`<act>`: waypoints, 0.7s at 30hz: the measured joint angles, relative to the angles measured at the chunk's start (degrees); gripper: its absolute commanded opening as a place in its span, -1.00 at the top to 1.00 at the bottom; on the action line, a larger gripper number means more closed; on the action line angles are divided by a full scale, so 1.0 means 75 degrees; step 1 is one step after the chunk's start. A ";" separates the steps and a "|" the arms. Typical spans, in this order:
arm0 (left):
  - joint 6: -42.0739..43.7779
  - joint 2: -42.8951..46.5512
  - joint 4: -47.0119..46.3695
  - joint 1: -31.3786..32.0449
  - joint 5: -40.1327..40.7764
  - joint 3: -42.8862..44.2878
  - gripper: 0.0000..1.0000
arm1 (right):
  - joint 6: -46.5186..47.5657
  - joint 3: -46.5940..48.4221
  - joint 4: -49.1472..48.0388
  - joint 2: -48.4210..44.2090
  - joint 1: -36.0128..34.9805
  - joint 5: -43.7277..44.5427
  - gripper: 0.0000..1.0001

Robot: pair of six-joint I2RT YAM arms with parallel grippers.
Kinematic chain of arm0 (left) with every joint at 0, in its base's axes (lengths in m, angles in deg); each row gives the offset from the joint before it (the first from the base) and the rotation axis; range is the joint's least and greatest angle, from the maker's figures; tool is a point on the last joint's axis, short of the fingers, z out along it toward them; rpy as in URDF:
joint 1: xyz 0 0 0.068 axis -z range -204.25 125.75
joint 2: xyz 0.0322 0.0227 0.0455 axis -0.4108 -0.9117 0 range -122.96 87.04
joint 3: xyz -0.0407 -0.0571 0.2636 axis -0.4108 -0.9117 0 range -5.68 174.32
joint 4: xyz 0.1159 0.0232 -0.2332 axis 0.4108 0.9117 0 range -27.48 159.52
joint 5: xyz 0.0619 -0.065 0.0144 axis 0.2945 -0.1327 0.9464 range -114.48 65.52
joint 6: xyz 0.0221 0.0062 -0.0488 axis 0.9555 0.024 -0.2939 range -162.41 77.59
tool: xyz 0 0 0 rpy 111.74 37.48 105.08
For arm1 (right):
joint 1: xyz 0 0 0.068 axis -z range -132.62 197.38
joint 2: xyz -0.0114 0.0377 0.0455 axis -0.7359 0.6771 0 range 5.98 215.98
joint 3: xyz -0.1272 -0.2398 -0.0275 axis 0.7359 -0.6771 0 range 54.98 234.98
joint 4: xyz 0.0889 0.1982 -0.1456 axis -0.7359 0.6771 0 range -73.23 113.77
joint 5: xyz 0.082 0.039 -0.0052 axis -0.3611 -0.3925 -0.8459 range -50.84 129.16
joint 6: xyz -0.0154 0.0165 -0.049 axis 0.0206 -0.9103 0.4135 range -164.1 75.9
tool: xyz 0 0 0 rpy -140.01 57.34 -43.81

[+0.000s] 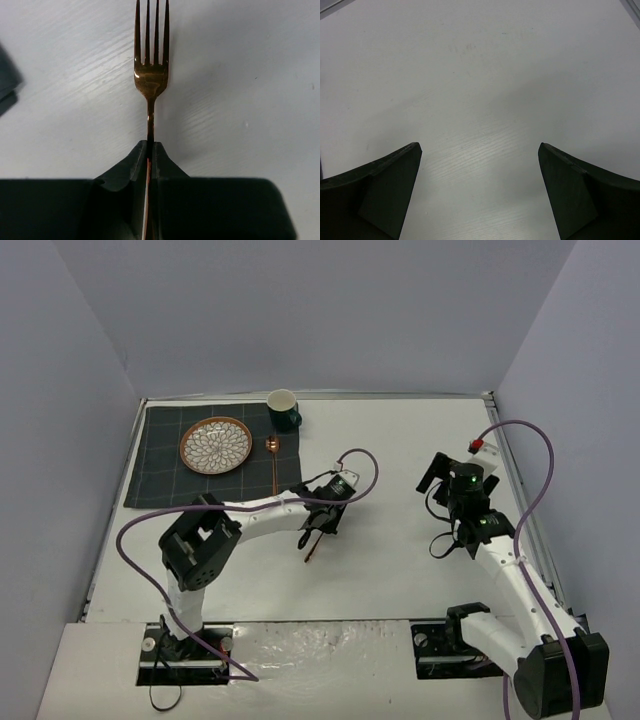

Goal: Set the dinner table for one person

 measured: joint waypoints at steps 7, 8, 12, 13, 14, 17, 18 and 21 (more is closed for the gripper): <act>0.0450 0.1903 0.0940 -0.1107 0.0316 0.0000 1.00 | 0.0172 0.0000 0.0001 -0.0217 0.0000 -0.0255 -1.00; 0.0535 0.2216 0.1012 -0.1449 0.0357 0.0000 1.00 | 0.0202 0.0000 0.0005 -0.0239 0.0000 -0.0322 -1.00; 0.0972 0.3078 0.1300 -0.3176 0.0430 0.0004 1.00 | 0.0327 0.0000 0.0025 -0.0303 0.0000 -0.0583 -1.00; 0.1101 0.3189 0.1353 -0.3595 0.0466 0.0005 1.00 | 0.0355 0.0000 0.0026 -0.0311 0.0000 -0.0644 -1.00; 0.1255 0.3265 0.1406 -0.3999 0.0467 0.0008 1.00 | 0.0378 0.0000 0.0027 -0.0315 -0.0011 -0.0703 -1.00; 0.1817 0.3293 0.1538 -0.5084 0.0251 0.0029 1.00 | 0.0432 0.0000 0.0026 -0.0315 -0.0102 -0.0847 -1.00; 0.1990 0.3241 0.1544 -0.5417 0.0176 0.0057 1.00 | 0.0462 0.0000 0.0028 -0.0315 -0.0161 -0.0896 -1.00; 0.2479 0.3032 0.1487 -0.6321 0.0018 0.0170 1.00 | 0.0544 0.0000 0.0029 -0.0313 -0.0356 -0.1006 -1.00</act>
